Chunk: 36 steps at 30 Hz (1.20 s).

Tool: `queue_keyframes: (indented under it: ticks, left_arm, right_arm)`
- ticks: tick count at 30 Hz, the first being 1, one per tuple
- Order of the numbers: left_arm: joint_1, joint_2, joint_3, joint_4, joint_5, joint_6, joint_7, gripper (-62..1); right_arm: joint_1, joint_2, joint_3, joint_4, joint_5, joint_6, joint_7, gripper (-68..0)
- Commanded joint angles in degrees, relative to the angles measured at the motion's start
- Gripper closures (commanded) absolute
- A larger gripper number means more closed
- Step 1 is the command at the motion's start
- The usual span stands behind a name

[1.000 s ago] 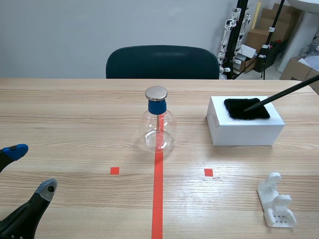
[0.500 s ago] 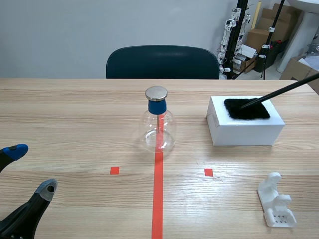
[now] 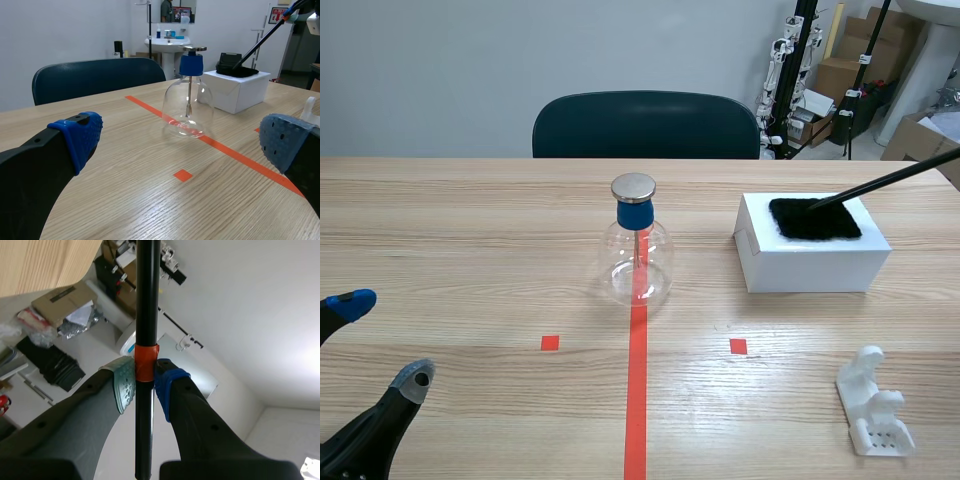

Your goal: Do the electroscope experiment. rub the rod on the fur

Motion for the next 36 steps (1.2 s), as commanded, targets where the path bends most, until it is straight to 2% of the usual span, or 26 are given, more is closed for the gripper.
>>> queue_keyframes:
  ticks: [1, 4, 9, 11, 14, 19, 21, 23, 29, 31, 33, 36]
  left_arm:
    - [-0.28, -0.04, -0.20, 0.63, -0.42, 0.13, -0.83, -62.3]
    - [-0.28, -0.04, -0.20, 0.63, -0.42, 0.13, -0.83, -62.3]
    - [-0.28, -0.04, -0.20, 0.63, -0.42, 0.13, -0.83, -62.3]
    - [-0.28, -0.04, -0.20, 0.63, -0.42, 0.13, -0.83, -62.3]
    - [-0.28, -0.04, -0.20, 0.63, -0.42, 0.13, -0.83, -62.3]
    - [-0.28, -0.04, -0.20, 0.63, -0.42, 0.13, -0.83, -62.3]
    - [-0.28, -0.04, -0.20, 0.63, -0.42, 0.13, -0.83, -62.3]
    - [-0.28, -0.04, -0.20, 0.63, -0.42, 0.13, -0.83, -62.3]
    - [-0.28, -0.04, -0.20, 0.63, -0.42, 0.13, -0.83, -62.3]
    - [-0.28, -0.04, -0.20, 0.63, -0.42, 0.13, -0.83, -62.3]
    - [-0.28, -0.04, -0.20, 0.63, -0.42, 0.13, -0.83, -62.3]
    - [-0.28, -0.04, -0.20, 0.63, -0.42, 0.13, -0.83, -62.3]
  right_arm:
    - [1.11, 0.92, 0.48, 0.79, 0.07, -0.31, 1.92, 0.0]
    - [1.11, 0.92, 0.48, 0.79, 0.39, -0.28, 2.19, 0.0]
    - [1.11, 0.98, 0.48, 0.79, 0.39, 0.59, -5.18, 0.0]
    - [1.09, 1.22, 0.50, 0.79, 0.39, 0.59, -6.40, 0.0]
    - [1.11, 1.55, 0.50, 0.79, 0.37, 0.55, -4.79, 0.0]
    - [1.11, 1.53, 0.50, 0.79, 0.85, -0.09, 3.17, 0.0]
    - [1.11, 1.53, 0.50, 0.79, 1.57, -0.11, 4.72, 0.0]
    - [1.11, 1.55, 0.50, 0.79, 1.92, -0.09, 4.15, 0.0]
    - [1.11, 1.73, 0.50, 0.79, 1.88, 0.17, -4.76, 0.0]
    - [1.11, 1.92, 0.50, 0.79, 1.84, 0.20, -6.12, 0.0]
    - [1.11, 2.01, 0.50, 0.79, 1.42, 0.20, -6.38, 0.0]
    - [1.11, 2.01, 0.50, 0.79, 1.40, 0.11, -3.41, 0.0]
